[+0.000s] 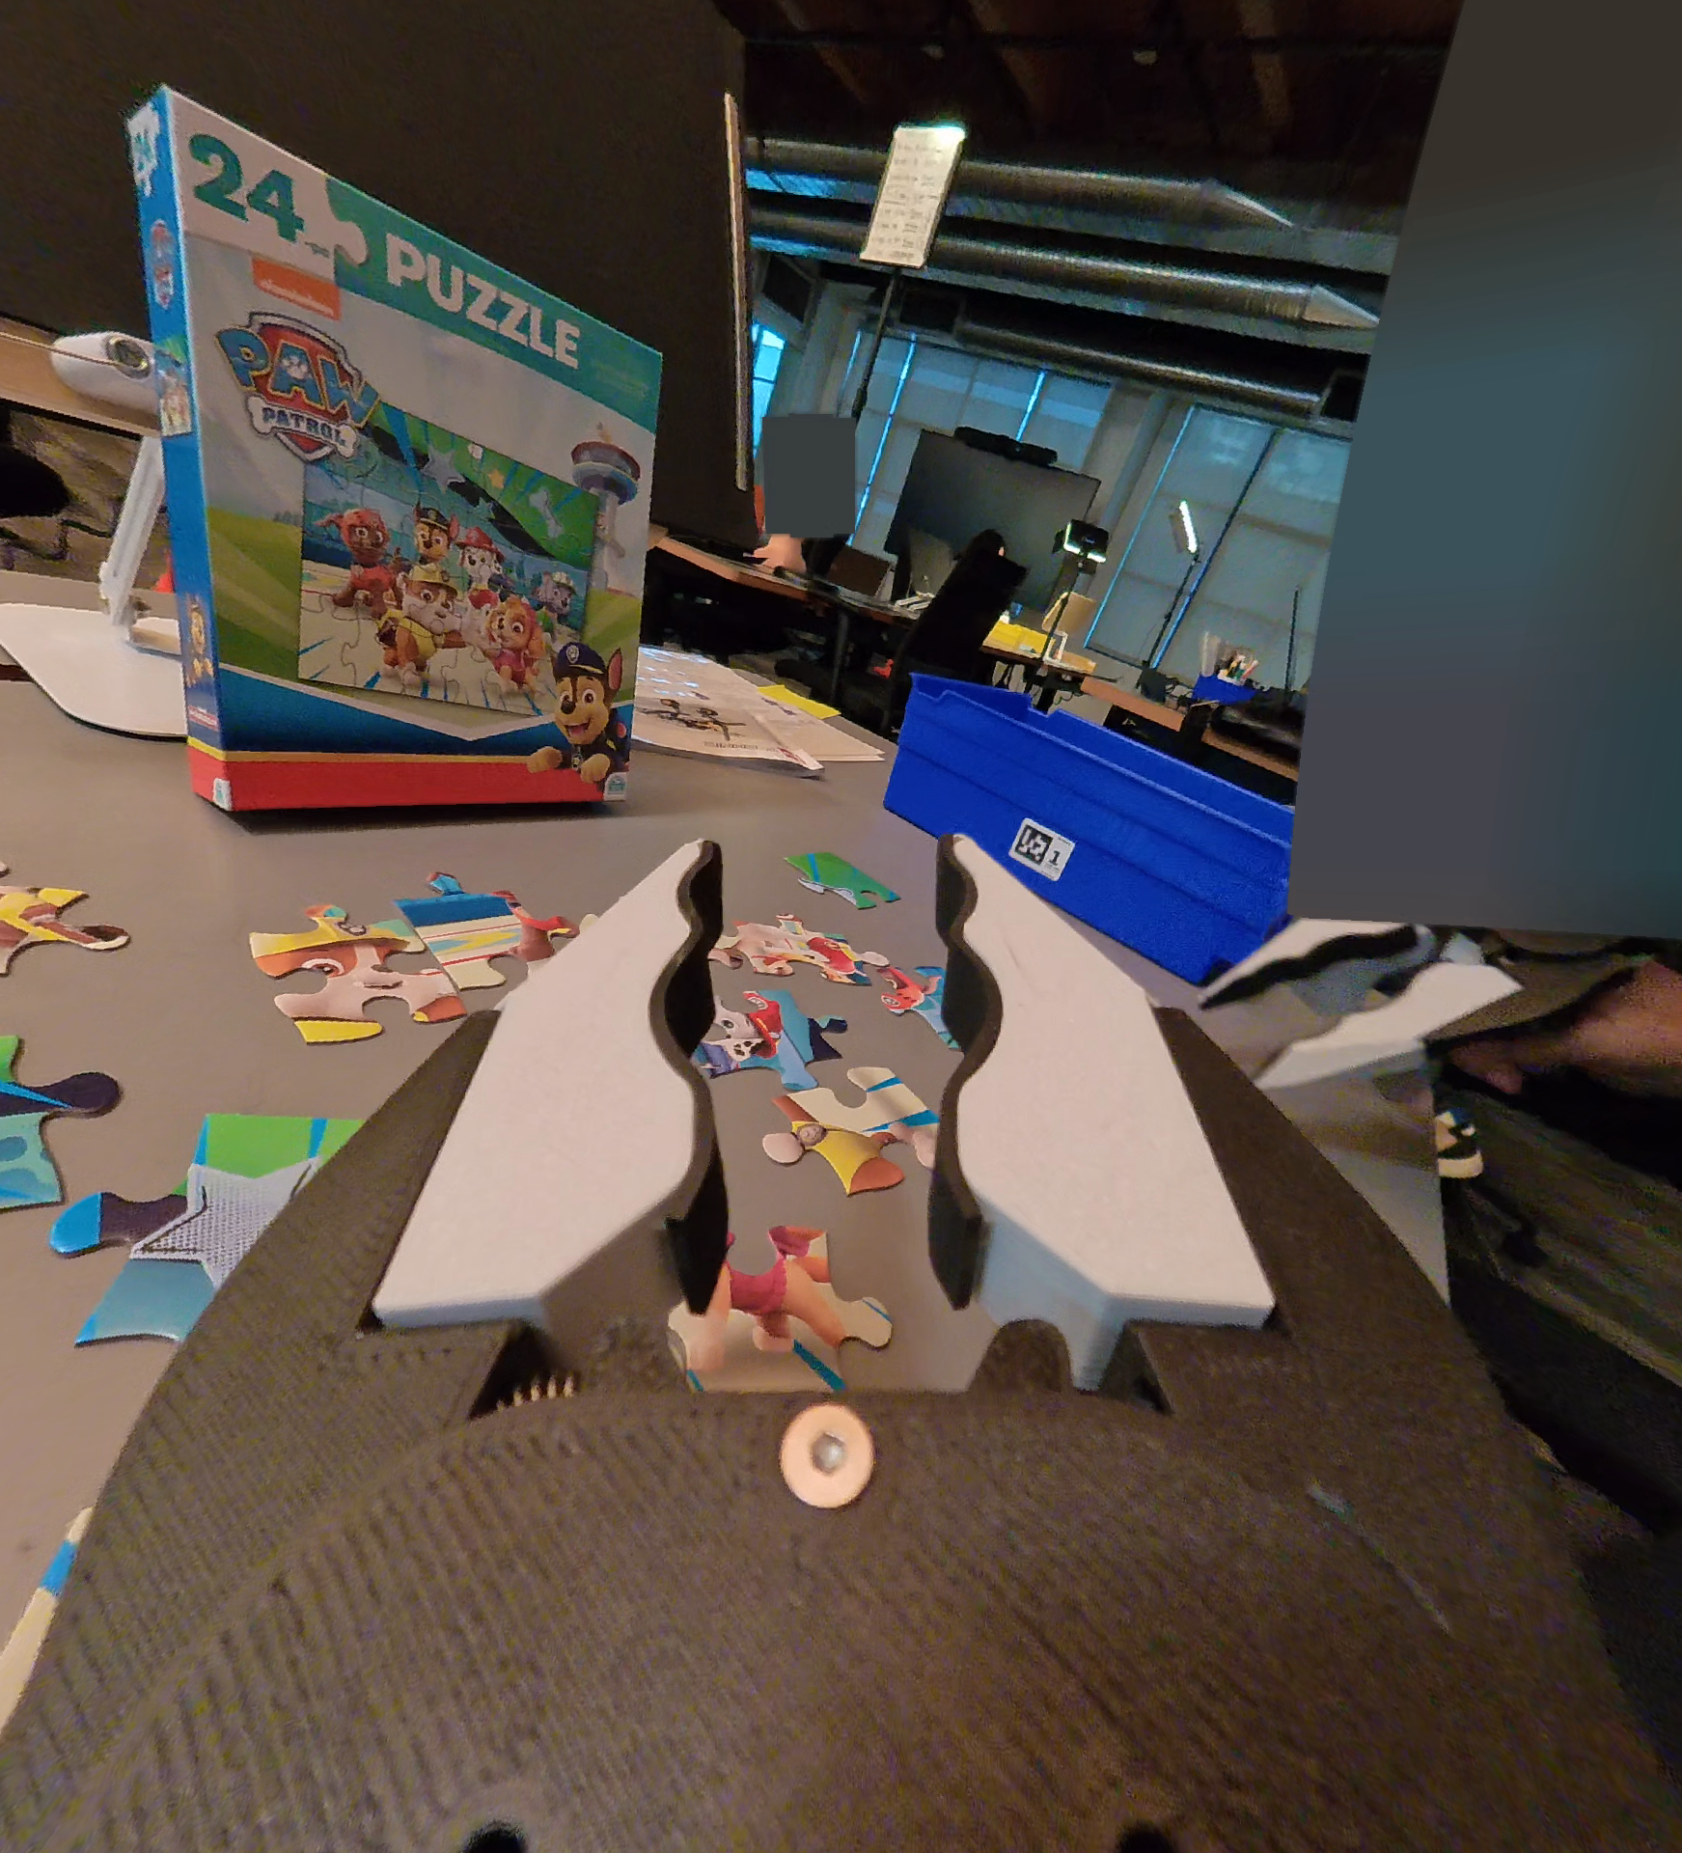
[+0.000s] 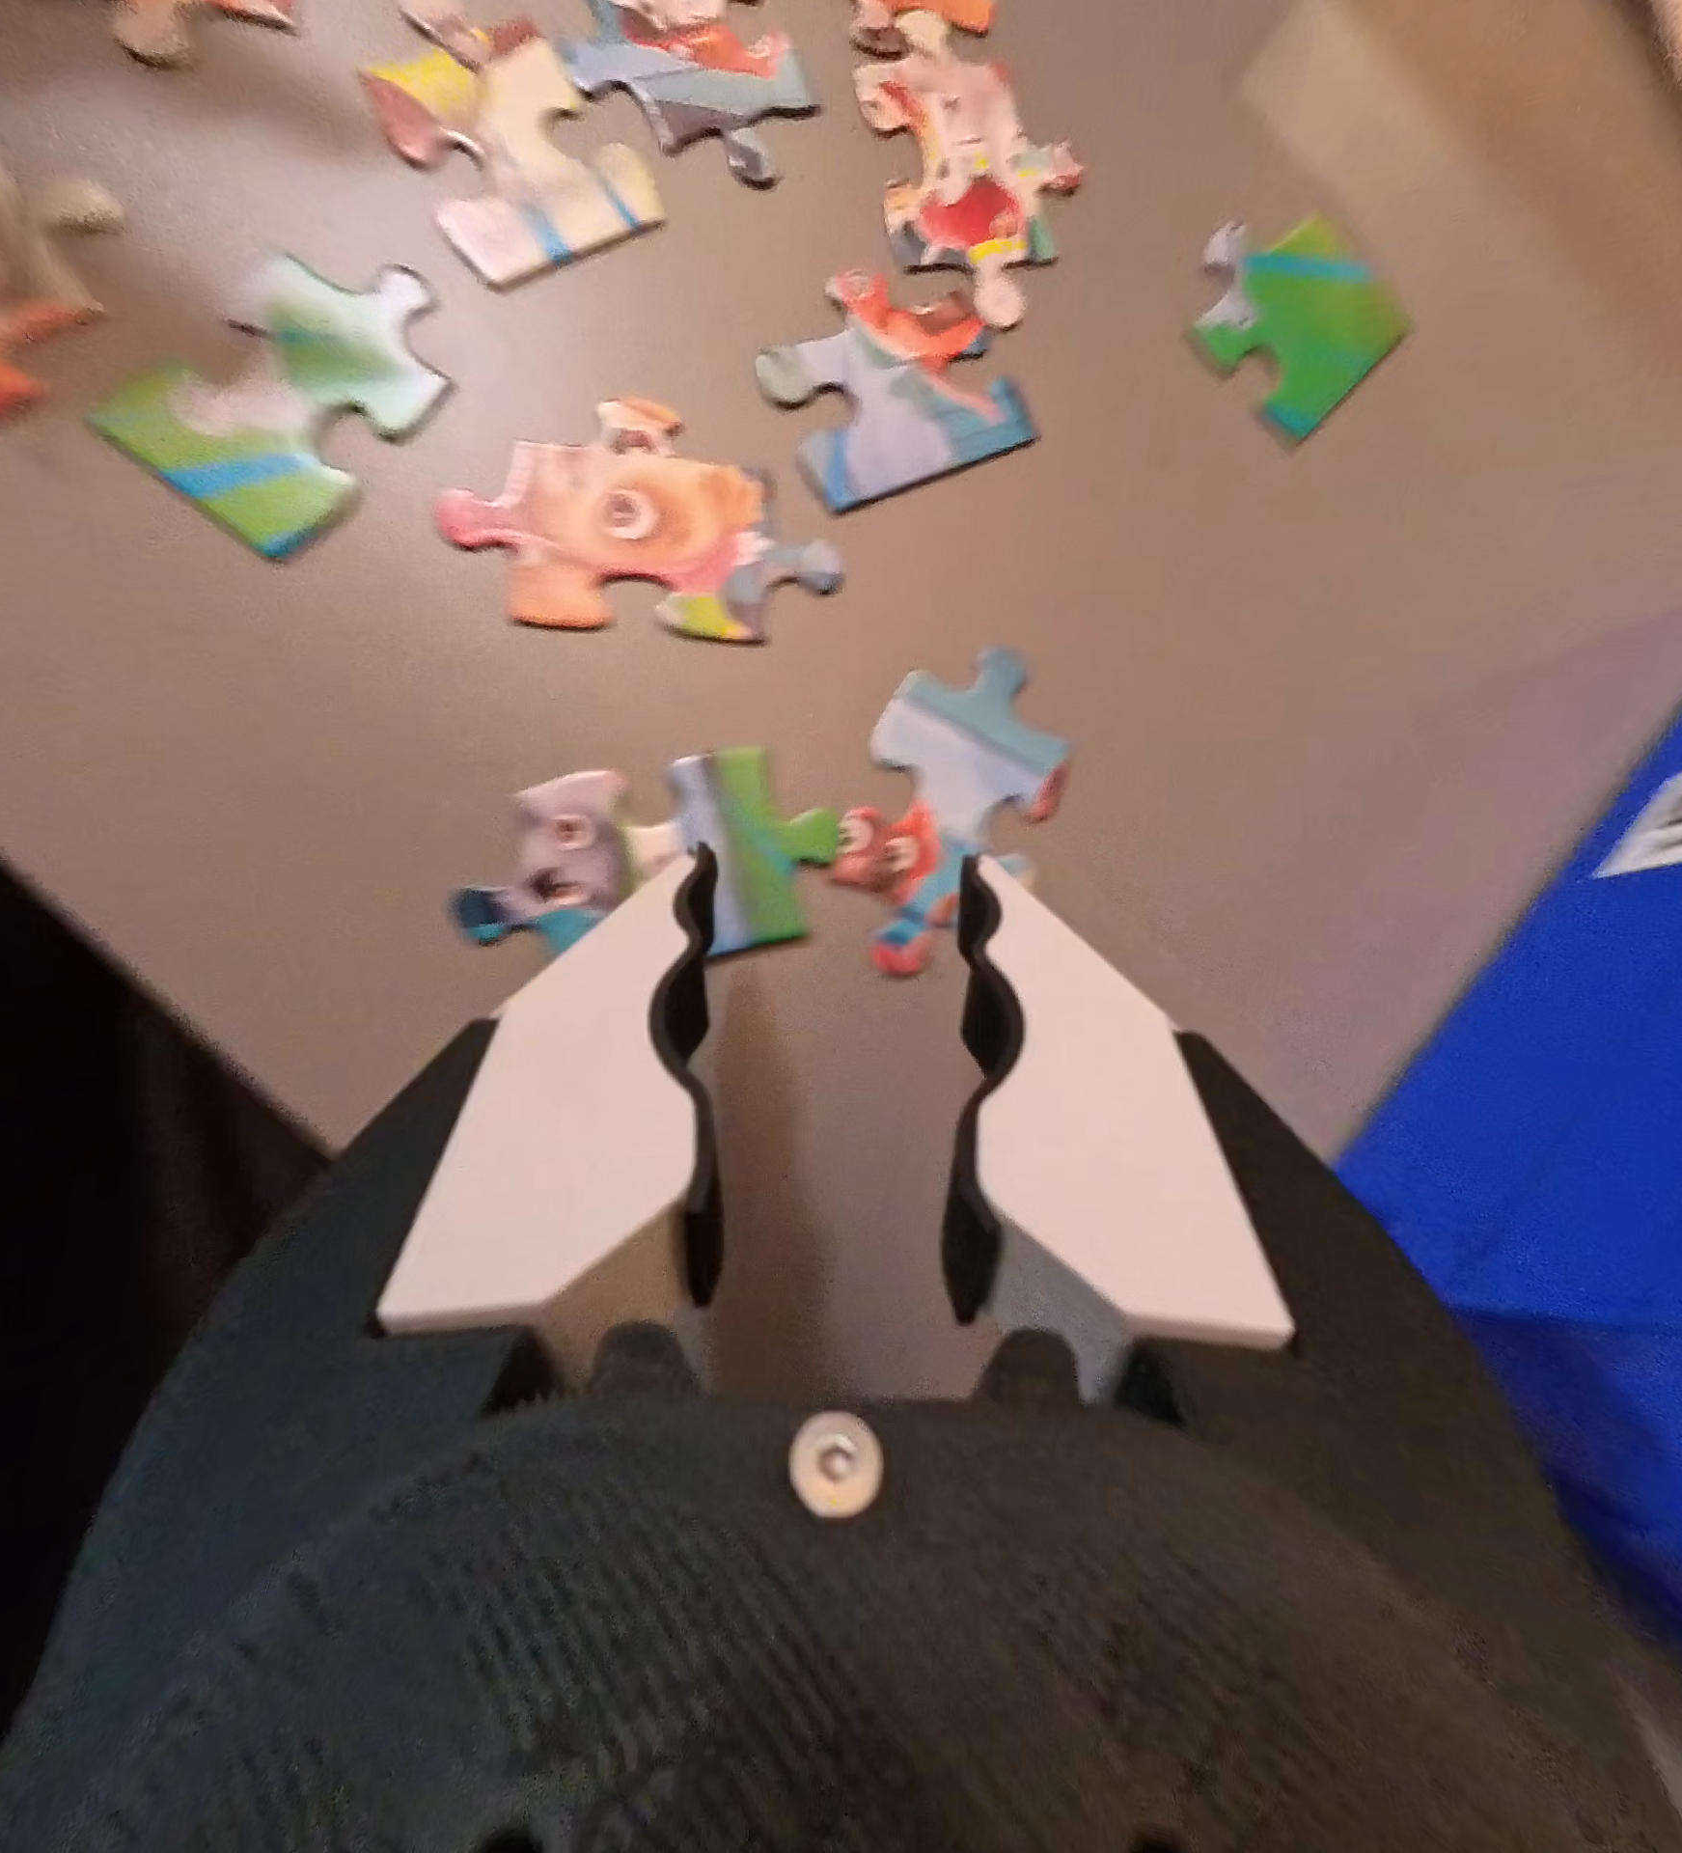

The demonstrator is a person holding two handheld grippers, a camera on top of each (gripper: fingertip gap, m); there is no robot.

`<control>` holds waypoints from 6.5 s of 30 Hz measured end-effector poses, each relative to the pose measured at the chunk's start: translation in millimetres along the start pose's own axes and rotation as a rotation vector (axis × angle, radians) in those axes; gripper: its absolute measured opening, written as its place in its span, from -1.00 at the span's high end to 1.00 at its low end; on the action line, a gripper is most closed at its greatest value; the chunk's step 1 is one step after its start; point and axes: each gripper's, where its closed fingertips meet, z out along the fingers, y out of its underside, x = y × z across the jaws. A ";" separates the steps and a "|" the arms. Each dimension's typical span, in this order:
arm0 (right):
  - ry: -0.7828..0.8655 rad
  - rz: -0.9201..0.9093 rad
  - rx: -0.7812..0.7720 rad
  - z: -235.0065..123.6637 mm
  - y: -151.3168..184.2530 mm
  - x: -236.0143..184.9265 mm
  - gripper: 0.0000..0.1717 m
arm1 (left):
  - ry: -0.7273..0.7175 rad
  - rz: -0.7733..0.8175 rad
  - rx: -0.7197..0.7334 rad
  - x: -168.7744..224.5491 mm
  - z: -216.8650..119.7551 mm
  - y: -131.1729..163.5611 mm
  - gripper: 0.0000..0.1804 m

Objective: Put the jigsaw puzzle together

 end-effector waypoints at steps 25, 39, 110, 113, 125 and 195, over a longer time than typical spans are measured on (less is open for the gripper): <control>-0.061 -0.479 0.166 -41.9 42.0 -114.7 0.13 | -0.044 0.069 0.018 -0.8 -1.4 -2.2 0.56; 0.233 -0.882 0.246 -44.6 35.4 -100.5 0.99 | -0.045 0.065 0.017 -2.0 -1.3 -2.4 0.56; 0.041 0.281 0.068 111.9 -76.3 111.1 0.55 | -0.016 -0.018 0.043 -3.4 -3.9 -7.0 0.55; 0.027 0.247 0.061 111.7 -77.2 112.6 0.55 | -0.017 -0.017 0.043 -3.5 -4.0 -7.2 0.55; -0.023 0.090 -0.002 111.4 -78.5 111.6 0.55 | -0.019 -0.019 0.044 -4.3 -3.8 -7.4 0.55; -0.018 0.215 0.027 122.2 -89.7 118.5 1.00 | -0.021 -0.012 0.043 -3.7 -3.8 -7.0 0.55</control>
